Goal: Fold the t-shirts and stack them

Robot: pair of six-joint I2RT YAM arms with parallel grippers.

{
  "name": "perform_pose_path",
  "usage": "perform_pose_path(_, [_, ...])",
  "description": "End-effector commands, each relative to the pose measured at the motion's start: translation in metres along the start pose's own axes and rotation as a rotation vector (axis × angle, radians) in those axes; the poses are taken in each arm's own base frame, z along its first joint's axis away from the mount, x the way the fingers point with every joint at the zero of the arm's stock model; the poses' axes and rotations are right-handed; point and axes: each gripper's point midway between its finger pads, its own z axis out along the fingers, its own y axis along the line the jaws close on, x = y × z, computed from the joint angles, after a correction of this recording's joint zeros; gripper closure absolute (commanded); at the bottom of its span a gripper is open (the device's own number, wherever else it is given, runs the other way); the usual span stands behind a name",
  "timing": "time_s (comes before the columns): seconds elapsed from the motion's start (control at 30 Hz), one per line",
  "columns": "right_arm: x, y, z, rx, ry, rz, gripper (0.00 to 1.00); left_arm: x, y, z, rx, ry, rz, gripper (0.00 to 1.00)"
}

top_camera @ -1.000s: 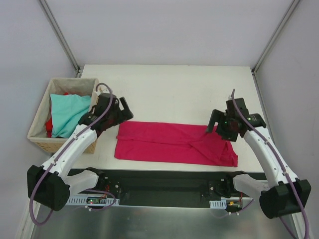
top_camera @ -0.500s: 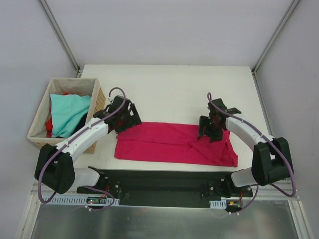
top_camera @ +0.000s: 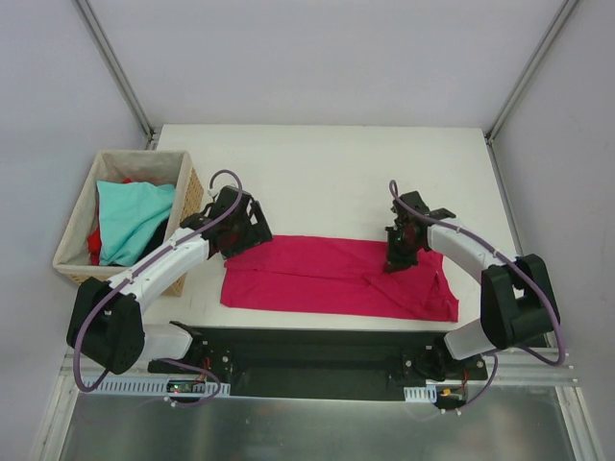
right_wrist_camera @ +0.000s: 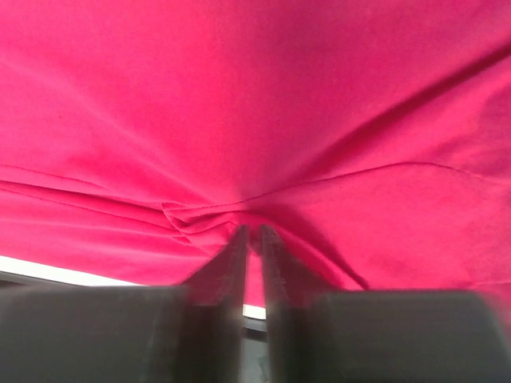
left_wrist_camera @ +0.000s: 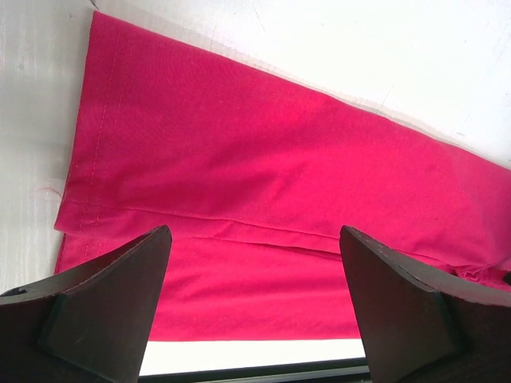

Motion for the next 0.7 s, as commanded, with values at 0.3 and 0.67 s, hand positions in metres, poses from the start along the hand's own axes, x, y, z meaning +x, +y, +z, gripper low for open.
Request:
perform_pose_path(0.3, [0.034,0.031,-0.012,-0.06,0.019,-0.012,0.99,-0.006,-0.001,-0.002,-0.002,-0.028,0.006,0.13])
perform_pose_path(0.67, [0.084,0.042,-0.003,-0.004,0.113,-0.11,0.83,-0.003,0.001,0.0,-0.007,-0.021,0.018,0.13])
